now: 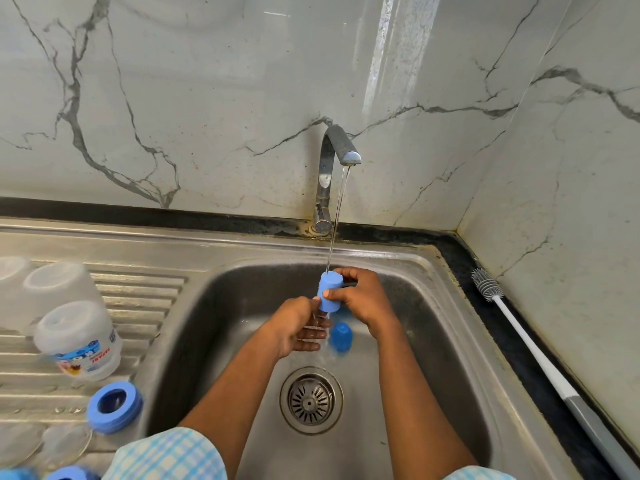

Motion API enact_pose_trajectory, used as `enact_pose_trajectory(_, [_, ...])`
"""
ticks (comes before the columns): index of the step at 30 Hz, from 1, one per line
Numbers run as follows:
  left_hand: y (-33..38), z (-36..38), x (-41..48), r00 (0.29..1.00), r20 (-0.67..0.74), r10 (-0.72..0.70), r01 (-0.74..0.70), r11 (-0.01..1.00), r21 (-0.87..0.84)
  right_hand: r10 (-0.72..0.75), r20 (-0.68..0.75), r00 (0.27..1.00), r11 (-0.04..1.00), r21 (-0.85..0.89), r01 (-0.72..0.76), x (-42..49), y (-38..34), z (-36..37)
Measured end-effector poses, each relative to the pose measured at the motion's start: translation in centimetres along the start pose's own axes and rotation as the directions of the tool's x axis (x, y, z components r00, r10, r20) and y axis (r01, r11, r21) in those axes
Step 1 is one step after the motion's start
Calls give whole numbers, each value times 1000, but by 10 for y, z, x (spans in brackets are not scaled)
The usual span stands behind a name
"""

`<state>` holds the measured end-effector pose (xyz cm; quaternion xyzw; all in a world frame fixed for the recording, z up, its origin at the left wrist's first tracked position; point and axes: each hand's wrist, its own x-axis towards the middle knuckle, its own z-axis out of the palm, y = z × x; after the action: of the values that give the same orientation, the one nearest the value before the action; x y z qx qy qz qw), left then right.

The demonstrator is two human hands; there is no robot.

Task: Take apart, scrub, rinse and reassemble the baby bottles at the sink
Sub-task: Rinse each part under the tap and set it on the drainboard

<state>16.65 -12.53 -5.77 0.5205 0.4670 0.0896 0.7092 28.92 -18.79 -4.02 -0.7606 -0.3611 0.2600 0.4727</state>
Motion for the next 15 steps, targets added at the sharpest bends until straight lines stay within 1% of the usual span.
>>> enact_pose_trajectory(2, [-1, -1, -4, 990, -126, 64, -42, 985, 168, -3, -8, 1000, 992, -126, 2, -6, -2, 1])
enact_pose_trajectory(4, [0, -5, -15, 952, -236, 193, -118, 947, 297, -7, -48, 999, 973, -229, -4, -15, -10, 5])
enact_pose_trajectory(5, [1, -10, -23, 928, -273, 253, -151, 927, 343, -17, -78, 997, 967, -256, -4, -22, -16, 9])
enact_pose_trajectory(7, [6, -15, -36, 881, -328, 341, -196, 895, 401, -98, -196, 976, 960, -277, 41, -35, -34, 10])
enact_pose_trajectory(8, [6, -20, -45, 860, -362, 361, -201, 890, 410, -159, -262, 952, 961, -262, 89, -44, -45, 14])
enact_pose_trajectory(10, [5, -27, -63, 812, -414, 411, -218, 873, 437, -300, -411, 861, 952, -190, 241, -61, -65, 22])
enact_pose_trajectory(11, [4, -29, -71, 792, -428, 435, -223, 859, 460, -339, -452, 825, 941, -154, 302, -67, -66, 29])
enact_pose_trajectory(12, [1, -31, -78, 777, -434, 456, -223, 844, 488, -352, -447, 822, 936, -146, 321, -71, -61, 35])
enact_pose_trajectory(13, [1, -31, -83, 768, -432, 474, -220, 827, 517, -319, -375, 870, 947, -159, 279, -69, -49, 42])
enact_pose_trajectory(14, [-7, -38, -95, 761, -435, 481, -207, 816, 539, -237, -240, 942, 953, -244, 178, -74, -36, 55])
enact_pose_trajectory(15, [-10, -39, -99, 761, -422, 493, -199, 796, 572, -140, -152, 978, 928, -363, 77, -72, -24, 59])
